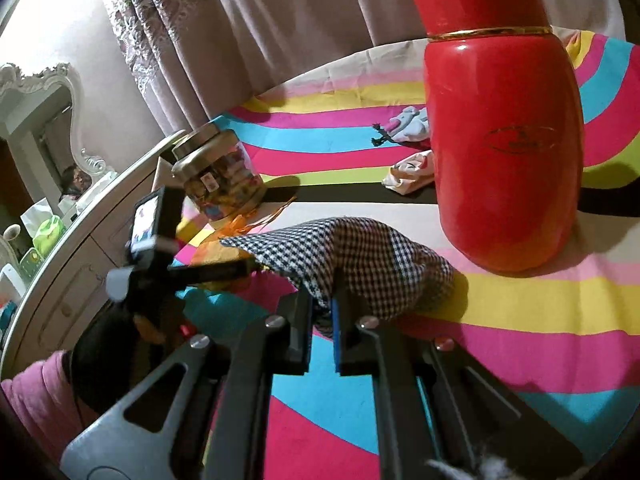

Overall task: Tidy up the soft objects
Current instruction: 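Carry the orange bag and checked cloth to the white box and open both grippers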

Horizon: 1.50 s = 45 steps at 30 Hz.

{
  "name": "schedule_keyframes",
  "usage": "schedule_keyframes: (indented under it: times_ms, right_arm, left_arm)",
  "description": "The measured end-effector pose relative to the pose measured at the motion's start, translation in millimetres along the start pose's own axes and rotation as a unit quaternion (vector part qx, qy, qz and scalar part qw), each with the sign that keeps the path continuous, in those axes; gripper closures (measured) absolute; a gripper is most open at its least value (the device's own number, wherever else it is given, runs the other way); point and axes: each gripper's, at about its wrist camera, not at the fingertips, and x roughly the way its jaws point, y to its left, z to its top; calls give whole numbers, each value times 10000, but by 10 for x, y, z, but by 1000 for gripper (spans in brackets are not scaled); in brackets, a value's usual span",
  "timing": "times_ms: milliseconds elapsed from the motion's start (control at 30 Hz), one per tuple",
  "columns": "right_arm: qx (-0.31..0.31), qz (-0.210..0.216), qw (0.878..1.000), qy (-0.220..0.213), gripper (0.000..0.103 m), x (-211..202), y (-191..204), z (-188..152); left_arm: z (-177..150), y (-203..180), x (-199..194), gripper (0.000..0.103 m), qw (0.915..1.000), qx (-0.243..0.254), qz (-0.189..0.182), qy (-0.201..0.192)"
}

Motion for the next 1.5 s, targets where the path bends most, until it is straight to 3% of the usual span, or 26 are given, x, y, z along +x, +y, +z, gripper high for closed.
schedule_keyframes:
  times_ms: [33, 100, 333, 467, 867, 1133, 1500]
  right_arm:
    - [-4, 16, 10000, -5, 92, -13, 0, 1]
    - [-27, 6, 10000, -14, 92, -29, 6, 4]
    - [77, 51, 9999, -59, 92, -62, -17, 12]
    - [47, 76, 9999, -69, 92, -80, 31, 11]
    - [-127, 176, 9997, -82, 92, -147, 184, 34]
    - [-186, 275, 9994, 10, 92, -127, 281, 13]
    - [-701, 685, 9949, 243, 92, -116, 763, -128]
  left_arm:
    - [5, 3, 9, 1, 10000, -27, 12, 1]
    - [-42, -18, -61, 21, 9999, 29, -21, -96]
    - [-551, 5, -423, 21, 9983, 108, -410, -405]
    - [-725, -53, -648, 21, 9963, 503, -278, -641]
    - [-977, -123, -966, 21, 9935, 834, -271, -720]
    - [-1061, -29, -1075, 21, 9940, 745, -289, -749]
    - [-1187, 282, -1393, 21, 9940, 459, -320, -941]
